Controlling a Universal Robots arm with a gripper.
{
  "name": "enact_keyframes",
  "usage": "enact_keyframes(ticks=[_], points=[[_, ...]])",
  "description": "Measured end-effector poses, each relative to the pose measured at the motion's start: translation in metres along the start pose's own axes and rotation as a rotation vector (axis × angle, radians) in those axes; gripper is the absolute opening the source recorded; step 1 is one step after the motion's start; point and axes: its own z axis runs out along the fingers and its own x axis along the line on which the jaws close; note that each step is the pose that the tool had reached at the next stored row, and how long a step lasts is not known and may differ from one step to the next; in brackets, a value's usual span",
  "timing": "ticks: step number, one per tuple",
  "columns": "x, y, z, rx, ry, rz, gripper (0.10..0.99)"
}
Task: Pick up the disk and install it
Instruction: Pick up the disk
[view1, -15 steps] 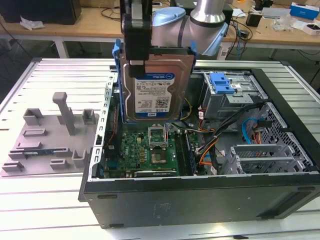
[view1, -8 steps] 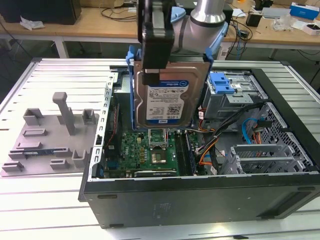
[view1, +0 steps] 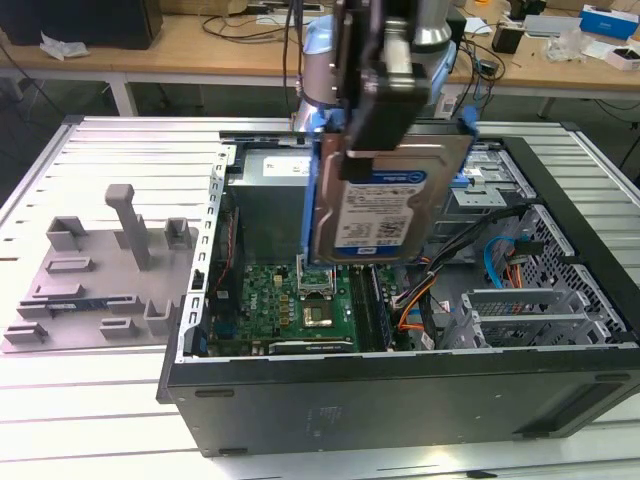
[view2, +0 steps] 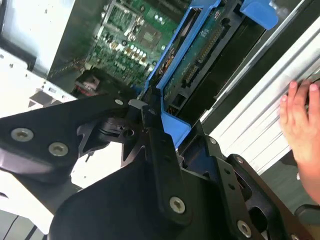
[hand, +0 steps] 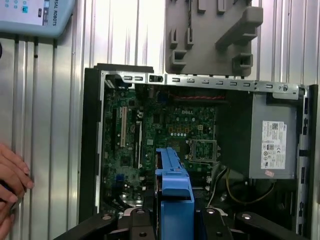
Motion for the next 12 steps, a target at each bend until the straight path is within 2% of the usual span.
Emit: enact_keyframes(ticks=[2,4,6,9,12], points=[[-0.0001,-0.0143,0.002,-0.002,0.0,0.002,0.369],[-0.0006,-0.0192,0.0044,-0.006,0.0009,0.008,0.369],[-0.0036,-0.0259,0.0093,-0.014,0.0065,0.014,0.369],[-0.0071,-0.0305,0.0107,-0.016,0.0231,0.016,0.369],[-0.0149,-0.0324,0.0113,-0.017,0.0468,0.017,0.369]])
